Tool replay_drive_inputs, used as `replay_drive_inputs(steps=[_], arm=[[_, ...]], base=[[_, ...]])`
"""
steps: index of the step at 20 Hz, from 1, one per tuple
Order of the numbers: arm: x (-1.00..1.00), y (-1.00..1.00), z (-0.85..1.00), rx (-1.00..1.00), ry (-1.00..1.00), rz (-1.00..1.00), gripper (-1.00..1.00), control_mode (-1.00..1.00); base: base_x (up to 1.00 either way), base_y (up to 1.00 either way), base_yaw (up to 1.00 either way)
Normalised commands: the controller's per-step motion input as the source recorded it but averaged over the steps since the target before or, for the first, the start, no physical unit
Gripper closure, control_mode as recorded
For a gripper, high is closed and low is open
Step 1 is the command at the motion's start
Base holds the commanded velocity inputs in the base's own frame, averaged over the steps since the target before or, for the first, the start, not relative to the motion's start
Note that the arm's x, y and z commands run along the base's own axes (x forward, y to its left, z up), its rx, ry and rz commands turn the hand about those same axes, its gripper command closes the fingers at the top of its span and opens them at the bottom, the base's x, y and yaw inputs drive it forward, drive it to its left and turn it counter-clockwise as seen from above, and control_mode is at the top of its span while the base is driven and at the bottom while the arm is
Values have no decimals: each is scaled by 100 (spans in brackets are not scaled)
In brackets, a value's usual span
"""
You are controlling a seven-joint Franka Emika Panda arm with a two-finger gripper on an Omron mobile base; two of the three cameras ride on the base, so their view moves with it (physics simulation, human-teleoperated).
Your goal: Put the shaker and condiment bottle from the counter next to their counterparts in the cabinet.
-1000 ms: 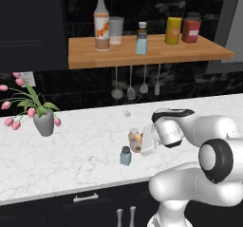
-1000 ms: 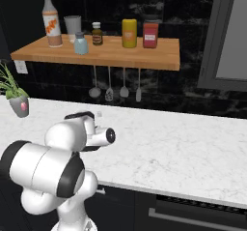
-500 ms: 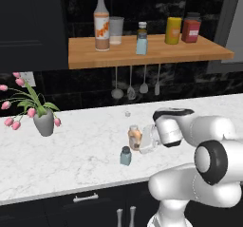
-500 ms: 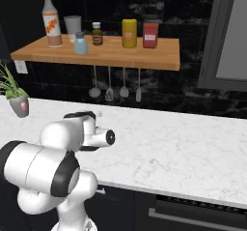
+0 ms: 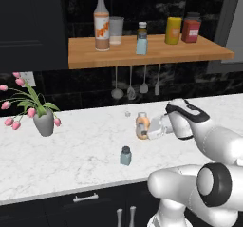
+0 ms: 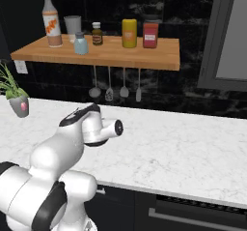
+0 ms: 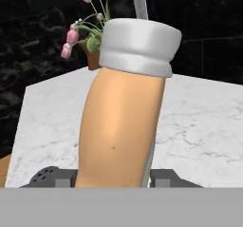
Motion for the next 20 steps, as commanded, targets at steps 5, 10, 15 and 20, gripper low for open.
replay_drive_inputs(steps=[5, 10, 15, 20], arm=[[-9, -17, 90, 0, 8, -4, 100, -100], [-39, -10, 88, 3, -9, -6, 100, -100], [-53, 0, 77, 1, -23, -10, 100, -100], [-43, 3, 79, 3, -18, -16, 100, -100]], base=[[0, 0, 0], [0, 0, 0], [0, 0, 0], [0, 0, 0]])
